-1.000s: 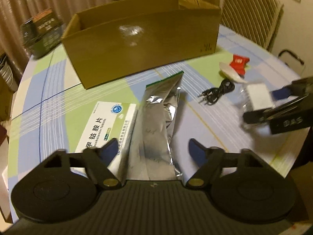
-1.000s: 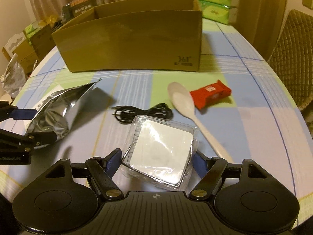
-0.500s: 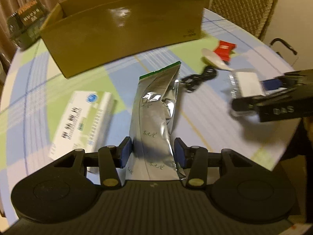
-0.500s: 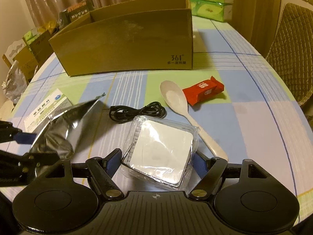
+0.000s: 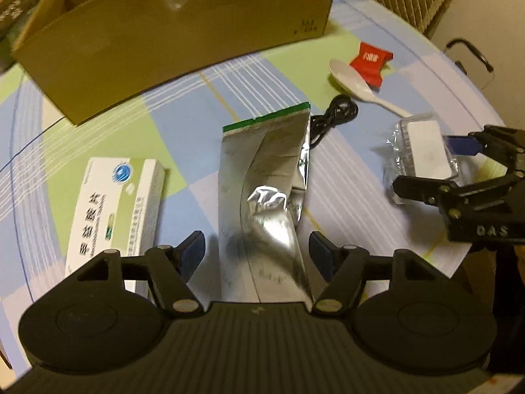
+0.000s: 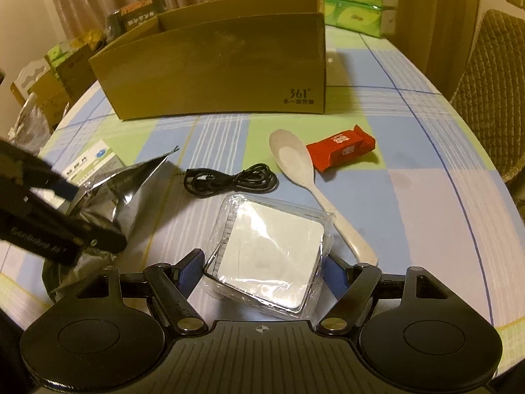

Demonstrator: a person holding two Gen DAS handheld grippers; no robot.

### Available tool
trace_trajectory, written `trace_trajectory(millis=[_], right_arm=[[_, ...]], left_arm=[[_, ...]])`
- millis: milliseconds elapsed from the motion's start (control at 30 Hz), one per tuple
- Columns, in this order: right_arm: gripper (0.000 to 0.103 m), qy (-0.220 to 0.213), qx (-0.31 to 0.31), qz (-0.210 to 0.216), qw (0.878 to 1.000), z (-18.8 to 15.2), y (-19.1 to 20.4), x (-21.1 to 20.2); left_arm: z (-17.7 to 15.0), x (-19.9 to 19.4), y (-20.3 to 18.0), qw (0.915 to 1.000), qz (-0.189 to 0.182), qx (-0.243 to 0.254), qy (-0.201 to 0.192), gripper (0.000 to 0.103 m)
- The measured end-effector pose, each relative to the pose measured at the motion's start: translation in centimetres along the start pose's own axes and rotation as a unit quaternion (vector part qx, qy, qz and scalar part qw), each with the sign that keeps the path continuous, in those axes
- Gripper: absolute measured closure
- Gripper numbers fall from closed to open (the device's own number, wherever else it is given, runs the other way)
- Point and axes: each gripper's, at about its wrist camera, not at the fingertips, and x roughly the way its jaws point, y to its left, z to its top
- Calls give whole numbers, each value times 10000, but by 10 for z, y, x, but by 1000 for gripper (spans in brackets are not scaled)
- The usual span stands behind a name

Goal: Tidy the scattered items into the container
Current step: 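Grasp the clear tray with the right tool while the left grasps the silver foil bag, then lift and carry the tray and foil bag with both tools toward the cardboard box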

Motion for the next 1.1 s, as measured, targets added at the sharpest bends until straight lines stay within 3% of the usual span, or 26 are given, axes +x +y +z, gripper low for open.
trace_trajectory(millis=[167, 400, 600, 1100], right_arm=[[30, 10, -45, 48, 10000, 1, 0, 3], [30, 0, -71, 88, 9999, 3, 0, 5], [30, -10, -109, 125, 9999, 3, 2, 4], [30, -192, -194, 73, 9996, 7, 9, -9]], left_arm=[[11, 13, -6, 9989, 48, 386, 259, 45], [15, 20, -6, 9979, 48, 486, 416, 54], [7, 18, -5, 9986, -42, 449, 268, 65], [-4, 1, -1, 9993, -249, 275, -80, 66]])
